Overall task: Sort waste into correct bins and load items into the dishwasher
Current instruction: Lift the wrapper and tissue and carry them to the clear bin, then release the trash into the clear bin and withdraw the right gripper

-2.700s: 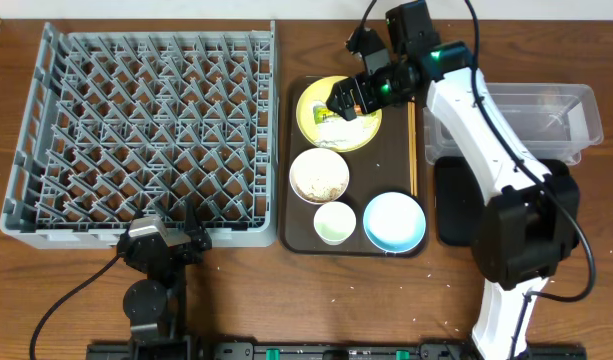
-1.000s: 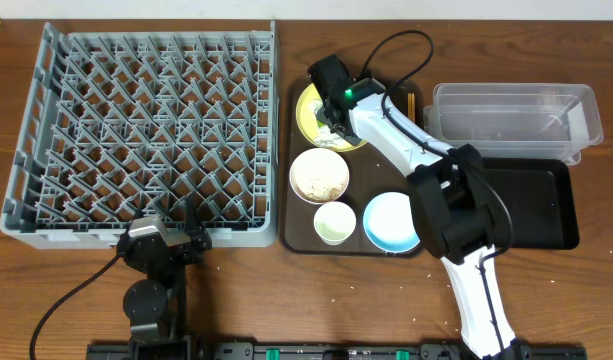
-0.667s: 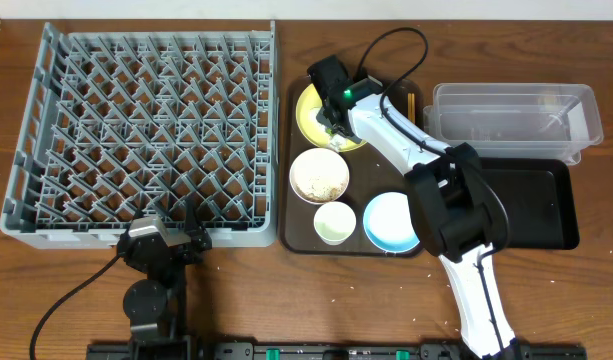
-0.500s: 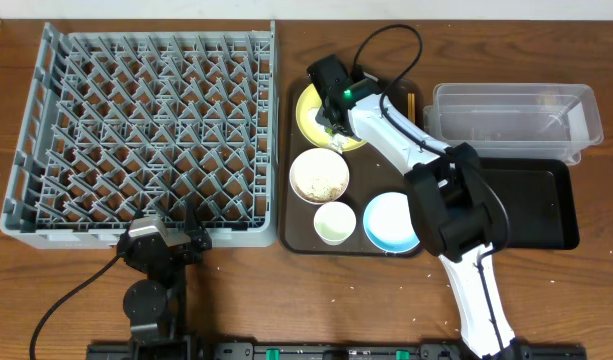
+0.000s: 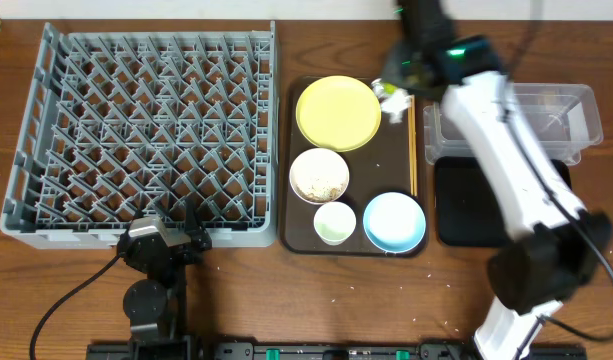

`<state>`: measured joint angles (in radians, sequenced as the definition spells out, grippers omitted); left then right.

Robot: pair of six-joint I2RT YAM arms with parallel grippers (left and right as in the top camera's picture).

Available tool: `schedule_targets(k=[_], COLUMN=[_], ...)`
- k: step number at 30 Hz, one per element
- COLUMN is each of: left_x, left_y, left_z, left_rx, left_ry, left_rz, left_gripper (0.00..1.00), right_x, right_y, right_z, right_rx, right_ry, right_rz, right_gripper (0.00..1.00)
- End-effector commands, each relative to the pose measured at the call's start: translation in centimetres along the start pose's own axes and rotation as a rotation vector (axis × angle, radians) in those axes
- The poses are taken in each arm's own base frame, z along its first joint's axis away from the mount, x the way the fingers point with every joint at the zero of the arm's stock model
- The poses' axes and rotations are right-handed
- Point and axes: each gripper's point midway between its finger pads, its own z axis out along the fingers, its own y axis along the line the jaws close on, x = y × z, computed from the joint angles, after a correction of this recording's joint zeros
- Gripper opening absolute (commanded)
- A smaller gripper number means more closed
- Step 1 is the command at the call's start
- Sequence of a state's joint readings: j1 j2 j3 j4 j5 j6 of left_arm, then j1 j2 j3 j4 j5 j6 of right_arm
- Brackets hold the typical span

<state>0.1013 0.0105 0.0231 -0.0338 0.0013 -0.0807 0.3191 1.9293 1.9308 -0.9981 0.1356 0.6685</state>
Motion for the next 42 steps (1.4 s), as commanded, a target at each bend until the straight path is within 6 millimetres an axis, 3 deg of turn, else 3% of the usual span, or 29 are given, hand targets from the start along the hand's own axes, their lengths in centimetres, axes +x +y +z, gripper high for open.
schedule_targets(k=[1,6,9,14,18,19,20,21,23,25,28,29,33,35,39,42], left_x=[1.7,1.7,1.7,1.7,1.7,1.7,1.7,1.7,1.7,1.7,1.7,1.7,1.7,1.7,1.7,1.7], left_y=[0.5,0.5,0.5,0.5,0.5,0.5,0.5,0.5,0.5,0.5,0.5,0.5,0.5,0.5,0.5,0.5], left_z=[0.1,0.1,0.1,0.1,0.1,0.1,0.1,0.1,0.1,0.1,0.1,0.1,0.1,0.1,0.1,0.1], left_rx=[-0.021,-0.021,-0.021,-0.021,-0.021,-0.021,-0.021,-0.021,-0.021,-0.021,-0.021,-0.021,-0.021,-0.021,-0.021,-0.021], left_ry=[0.049,0.049,0.049,0.049,0.049,0.049,0.049,0.049,0.049,0.049,0.049,0.049,0.049,0.049,0.049,0.049], left_rz=[0.008,0.008,0.008,0.008,0.008,0.008,0.008,0.008,0.008,0.008,0.008,0.008,0.008,0.008,0.008,0.008], left_gripper=[0.89,0.89,0.89,0.89,0.89,0.89,0.89,0.89,0.89,0.89,0.89,0.89,0.89,0.89,0.89,0.89], right_x=[-0.8,-0.9,-1.0,-1.3,0.2,0.5,0.8,1.0,1.0,0.1,-1.5,-2.9,-5.9,-7.5,-7.7,-6.3], right_y=[-5.0,-12.9,-16.6,-21.1,-22.8,-23.1,-23.2,-23.4,-23.5,-23.2,-22.1,-21.1,-18.7,-17.1,-14.8,-11.9], right_z=[-0.6,-0.3,0.4,2.5,4.3,4.8,5.1,5.4,5.5,5.4,4.9,4.1,0.8,-2.4,-6.0,-7.4], right_rx=[0.094,0.272,0.335,0.374,0.378,0.374,0.373,0.375,0.375,0.346,0.276,0.215,0.091,0.027,-0.036,-0.132], right_ry=[0.040,0.089,0.088,0.048,0.068,0.076,0.078,0.079,0.077,0.059,0.033,0.011,-0.065,-0.137,-0.186,-0.152], right_rz=[0.122,0.404,0.567,0.741,0.833,0.841,0.843,0.845,0.842,0.788,0.689,0.615,0.429,0.301,0.174,0.047], right_gripper=[0.02,0.02,0.02,0.02,0.02,0.04,0.13,0.30,0.51,0.66,0.77,0.82,0.88,0.91,0.93,0.93])
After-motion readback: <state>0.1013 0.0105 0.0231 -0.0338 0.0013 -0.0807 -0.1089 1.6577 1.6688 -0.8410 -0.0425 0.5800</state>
